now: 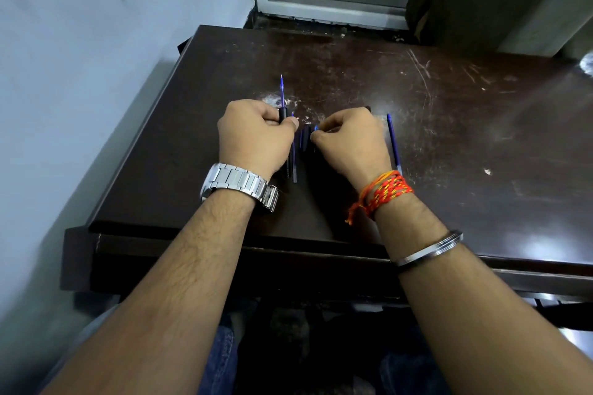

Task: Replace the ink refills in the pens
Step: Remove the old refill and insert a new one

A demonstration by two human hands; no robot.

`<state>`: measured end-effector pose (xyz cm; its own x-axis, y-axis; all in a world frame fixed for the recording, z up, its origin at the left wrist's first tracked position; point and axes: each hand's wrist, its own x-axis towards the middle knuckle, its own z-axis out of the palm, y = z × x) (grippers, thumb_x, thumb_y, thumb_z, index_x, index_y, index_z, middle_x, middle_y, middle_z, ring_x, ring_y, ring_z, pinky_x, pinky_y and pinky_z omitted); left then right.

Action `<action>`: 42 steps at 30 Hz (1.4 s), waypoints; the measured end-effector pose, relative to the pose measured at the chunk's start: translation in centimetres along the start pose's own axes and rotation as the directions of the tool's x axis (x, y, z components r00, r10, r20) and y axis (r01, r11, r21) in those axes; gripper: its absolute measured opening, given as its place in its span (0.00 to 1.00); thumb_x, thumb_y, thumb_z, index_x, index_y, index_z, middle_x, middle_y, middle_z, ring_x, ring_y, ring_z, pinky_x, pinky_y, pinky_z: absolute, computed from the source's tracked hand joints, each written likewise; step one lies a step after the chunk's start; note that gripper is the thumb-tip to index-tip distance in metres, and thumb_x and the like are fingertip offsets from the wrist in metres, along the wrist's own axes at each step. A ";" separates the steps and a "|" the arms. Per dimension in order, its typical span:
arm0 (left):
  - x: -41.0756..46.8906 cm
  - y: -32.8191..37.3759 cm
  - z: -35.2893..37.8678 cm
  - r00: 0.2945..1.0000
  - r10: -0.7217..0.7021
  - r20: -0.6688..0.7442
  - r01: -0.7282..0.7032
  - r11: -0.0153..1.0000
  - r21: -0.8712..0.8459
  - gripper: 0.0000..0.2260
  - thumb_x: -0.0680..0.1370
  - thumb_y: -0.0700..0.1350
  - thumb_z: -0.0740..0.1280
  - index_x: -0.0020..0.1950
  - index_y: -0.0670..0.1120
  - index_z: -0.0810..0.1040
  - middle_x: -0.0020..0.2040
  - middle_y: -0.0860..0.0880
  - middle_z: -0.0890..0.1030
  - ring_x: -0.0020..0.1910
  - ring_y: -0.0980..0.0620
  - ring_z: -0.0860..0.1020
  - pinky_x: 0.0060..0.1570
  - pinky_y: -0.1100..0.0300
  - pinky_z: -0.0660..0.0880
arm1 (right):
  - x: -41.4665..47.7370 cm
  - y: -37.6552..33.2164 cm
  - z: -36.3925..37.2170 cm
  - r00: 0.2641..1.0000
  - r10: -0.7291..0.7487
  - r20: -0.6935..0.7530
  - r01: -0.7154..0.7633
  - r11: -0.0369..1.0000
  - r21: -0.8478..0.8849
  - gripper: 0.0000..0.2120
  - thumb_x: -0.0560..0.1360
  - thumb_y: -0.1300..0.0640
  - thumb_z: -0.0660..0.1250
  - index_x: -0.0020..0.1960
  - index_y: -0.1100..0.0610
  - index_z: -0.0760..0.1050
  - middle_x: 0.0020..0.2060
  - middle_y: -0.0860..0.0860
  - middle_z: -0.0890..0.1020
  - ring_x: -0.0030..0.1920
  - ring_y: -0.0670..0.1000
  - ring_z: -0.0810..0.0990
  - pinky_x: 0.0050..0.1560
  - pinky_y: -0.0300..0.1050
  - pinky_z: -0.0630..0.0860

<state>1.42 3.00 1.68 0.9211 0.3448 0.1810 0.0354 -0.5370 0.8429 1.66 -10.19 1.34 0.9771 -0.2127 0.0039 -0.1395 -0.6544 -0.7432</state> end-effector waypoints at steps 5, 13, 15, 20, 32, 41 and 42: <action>-0.1 -0.2 0.3 1.000 0.012 0.001 -0.012 1.000 0.020 0.10 0.66 0.48 0.77 0.32 0.43 0.80 0.27 0.52 0.80 0.31 0.53 0.78 0.30 0.68 0.72 | 0.0 0.0 0.0 1.000 -0.006 -0.008 0.006 1.000 -0.021 0.06 0.72 0.56 0.70 0.39 0.57 0.84 0.37 0.52 0.85 0.41 0.49 0.83 0.37 0.37 0.72; -0.1 -0.1 0.3 0.999 0.009 0.030 -0.010 1.000 0.030 0.10 0.66 0.48 0.77 0.30 0.46 0.79 0.25 0.55 0.79 0.28 0.55 0.79 0.32 0.69 0.72 | 0.1 0.3 -0.1 1.000 -0.019 -0.015 0.019 1.000 -0.017 0.07 0.72 0.54 0.69 0.39 0.54 0.84 0.35 0.50 0.84 0.40 0.47 0.81 0.35 0.32 0.69; -0.1 0.0 0.3 0.999 0.001 0.045 -0.002 1.000 0.022 0.10 0.66 0.49 0.77 0.30 0.48 0.80 0.24 0.56 0.78 0.26 0.59 0.78 0.31 0.69 0.72 | 0.1 0.3 -0.1 0.998 -0.040 -0.050 0.039 0.999 -0.006 0.08 0.72 0.53 0.69 0.37 0.54 0.83 0.32 0.47 0.82 0.36 0.45 0.80 0.28 0.25 0.65; -0.4 0.4 0.1 0.995 0.023 0.102 -0.022 1.000 -0.009 0.07 0.67 0.49 0.77 0.32 0.52 0.81 0.25 0.58 0.79 0.26 0.66 0.76 0.25 0.75 0.68 | 0.4 -0.4 0.4 0.999 0.024 -0.042 -0.009 0.950 0.312 0.13 0.72 0.47 0.69 0.34 0.55 0.83 0.27 0.48 0.82 0.29 0.46 0.78 0.34 0.42 0.75; -0.8 0.9 0.0 0.982 0.064 0.177 -0.070 0.997 0.025 0.05 0.64 0.50 0.73 0.34 0.50 0.84 0.26 0.55 0.80 0.28 0.62 0.79 0.30 0.69 0.72 | 0.2 -1.1 1.0 0.998 0.056 0.024 -0.057 0.692 0.720 0.13 0.73 0.59 0.71 0.29 0.53 0.80 0.25 0.48 0.78 0.28 0.46 0.73 0.31 0.42 0.70; -0.3 1.2 -0.9 0.996 -0.061 0.066 0.059 0.998 0.028 0.15 0.68 0.46 0.66 0.23 0.44 0.67 0.16 0.54 0.63 0.17 0.55 0.63 0.14 0.69 0.55 | 1.2 -0.6 -0.2 0.980 0.158 -0.118 0.006 0.573 0.820 0.11 0.78 0.59 0.67 0.38 0.58 0.77 0.26 0.49 0.76 0.23 0.43 0.71 0.25 0.38 0.70; -0.3 1.2 -1.0 0.998 -0.050 0.032 0.049 0.998 0.027 0.14 0.68 0.46 0.66 0.25 0.43 0.70 0.17 0.53 0.65 0.18 0.56 0.65 0.15 0.68 0.56 | 1.2 -0.5 -0.2 0.981 0.157 -0.112 0.000 0.579 0.815 0.11 0.78 0.59 0.67 0.36 0.58 0.77 0.25 0.49 0.76 0.22 0.43 0.71 0.24 0.37 0.69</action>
<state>0.84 3.02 3.20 0.9302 0.3463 0.1219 0.0914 -0.5401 0.8366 2.87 -10.20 1.85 0.9189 -0.3927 -0.0379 0.0505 0.2123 -0.9759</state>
